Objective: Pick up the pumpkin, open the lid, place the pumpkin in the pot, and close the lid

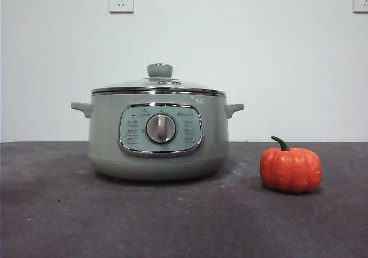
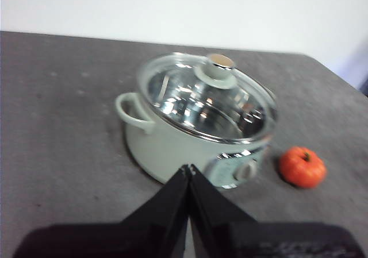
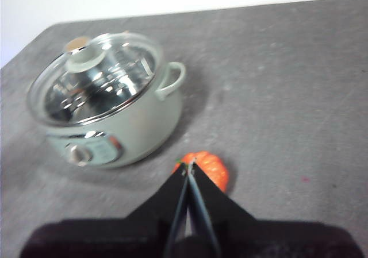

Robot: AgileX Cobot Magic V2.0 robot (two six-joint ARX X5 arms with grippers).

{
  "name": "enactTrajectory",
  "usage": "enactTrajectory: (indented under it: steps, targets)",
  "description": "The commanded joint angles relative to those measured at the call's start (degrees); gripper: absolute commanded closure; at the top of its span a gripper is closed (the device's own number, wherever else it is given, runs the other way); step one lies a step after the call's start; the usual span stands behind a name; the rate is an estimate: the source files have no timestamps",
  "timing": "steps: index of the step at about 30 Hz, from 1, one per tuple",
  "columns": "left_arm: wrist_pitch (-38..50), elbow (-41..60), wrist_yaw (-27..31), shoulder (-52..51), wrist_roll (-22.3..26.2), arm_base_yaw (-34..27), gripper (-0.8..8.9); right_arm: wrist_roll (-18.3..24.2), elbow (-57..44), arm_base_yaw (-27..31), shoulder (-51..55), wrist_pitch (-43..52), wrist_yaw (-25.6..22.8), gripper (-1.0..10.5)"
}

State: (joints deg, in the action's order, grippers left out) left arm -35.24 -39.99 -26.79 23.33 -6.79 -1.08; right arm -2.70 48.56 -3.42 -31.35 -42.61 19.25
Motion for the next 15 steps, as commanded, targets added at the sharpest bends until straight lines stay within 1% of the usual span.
enactTrajectory:
  steps: [1,4,6,12,13,14,15]
  targets:
    - [-2.64,-2.78,-2.64,1.66,4.02,-0.11,8.21,3.98,3.04,-0.68,-1.31,-2.91,1.53,9.6]
    - [-5.09,-5.27,-5.11,2.95,5.77,-0.09,8.21,4.74,5.35,-1.27,-2.64,-6.01,1.88,9.6]
    - [-5.90,-6.21,-5.18,3.52,6.56,0.00,8.21,5.97,6.27,-1.60,-3.30,-7.76,1.86,9.6]
    - [-6.43,-6.36,-5.20,3.52,6.82,0.00,8.21,6.03,6.38,-1.81,-3.52,-8.37,1.86,9.5]
    - [-6.34,-6.36,-5.22,3.52,6.82,0.00,8.13,6.01,6.38,-1.81,-3.52,-8.33,1.84,9.3]
    - [-6.21,-6.36,-5.18,3.52,6.80,0.00,8.02,6.01,6.38,-1.81,-3.52,-8.20,1.84,8.9]
    - [-5.95,-6.36,-5.18,3.52,6.78,0.00,7.24,6.01,6.38,-1.81,-3.52,-7.98,1.84,7.9]
